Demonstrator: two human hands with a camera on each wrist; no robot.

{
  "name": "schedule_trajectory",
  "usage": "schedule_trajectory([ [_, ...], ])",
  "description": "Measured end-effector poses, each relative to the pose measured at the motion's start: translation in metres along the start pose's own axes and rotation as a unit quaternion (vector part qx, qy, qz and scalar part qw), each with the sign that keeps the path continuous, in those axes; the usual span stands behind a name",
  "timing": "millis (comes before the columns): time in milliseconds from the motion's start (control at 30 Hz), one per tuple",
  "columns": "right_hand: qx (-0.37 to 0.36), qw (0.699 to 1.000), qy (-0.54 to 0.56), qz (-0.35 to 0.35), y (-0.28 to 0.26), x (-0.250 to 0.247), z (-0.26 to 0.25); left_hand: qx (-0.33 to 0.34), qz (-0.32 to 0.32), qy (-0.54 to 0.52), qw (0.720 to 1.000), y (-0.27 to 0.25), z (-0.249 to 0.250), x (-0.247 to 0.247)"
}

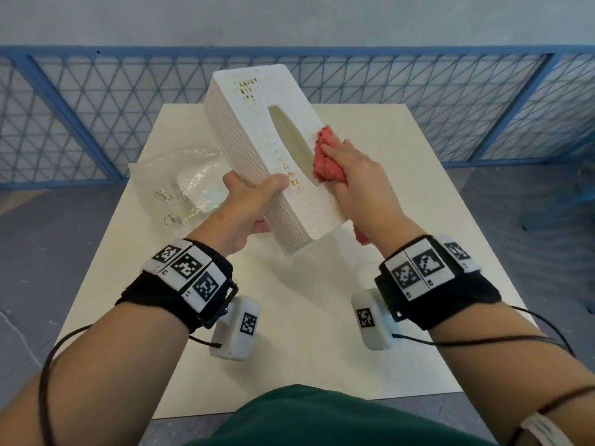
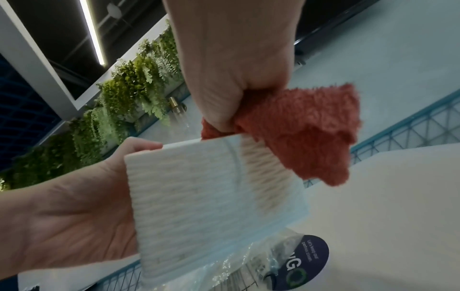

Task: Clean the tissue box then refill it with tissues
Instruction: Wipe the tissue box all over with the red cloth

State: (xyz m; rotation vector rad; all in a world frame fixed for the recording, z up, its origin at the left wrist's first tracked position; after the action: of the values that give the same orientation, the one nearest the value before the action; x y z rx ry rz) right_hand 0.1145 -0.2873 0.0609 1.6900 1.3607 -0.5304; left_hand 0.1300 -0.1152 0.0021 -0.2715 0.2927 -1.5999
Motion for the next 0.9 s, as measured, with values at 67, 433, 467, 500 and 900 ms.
schedule_trajectory([
  [67, 0.001, 1.0, 0.011, 0.004, -0.005, 0.002, 0.0, 0.006, 0.004, 0.003, 1.0, 0.002, 0.003, -0.004],
  [433, 0.01, 0.996, -0.085, -0.032, -0.032, 0.007, 0.003, -0.007, -0.019, 0.043, 0.999, -0.002, -0.003, -0.014],
  [467, 0.015, 0.994, -0.104, -0.031, -0.026, 0.005, 0.006, -0.012, -0.04, 0.069, 0.997, -0.005, -0.006, -0.01],
  [500, 0.017, 0.994, -0.109, -0.024, -0.02, 0.002, 0.007, -0.016, -0.058, 0.086, 0.994, -0.007, -0.009, -0.006],
  [900, 0.255, 0.837, 0.474, -0.101, -0.035, 0.011, 0.03, 0.007, -0.195, 0.053, 0.979, -0.011, 0.002, 0.005],
])
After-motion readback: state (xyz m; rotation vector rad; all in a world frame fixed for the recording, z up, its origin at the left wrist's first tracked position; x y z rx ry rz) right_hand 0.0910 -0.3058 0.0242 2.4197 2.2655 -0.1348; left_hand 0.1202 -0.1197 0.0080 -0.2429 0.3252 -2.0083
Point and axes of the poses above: each hand's wrist, its own y-axis towards the middle knuckle, its own x-axis out of the palm, z = x × y, the point moved 8 cm from there along y, towards the middle knuckle, and after that the axes turned 4 degrees about z, right-handed, at the moved point
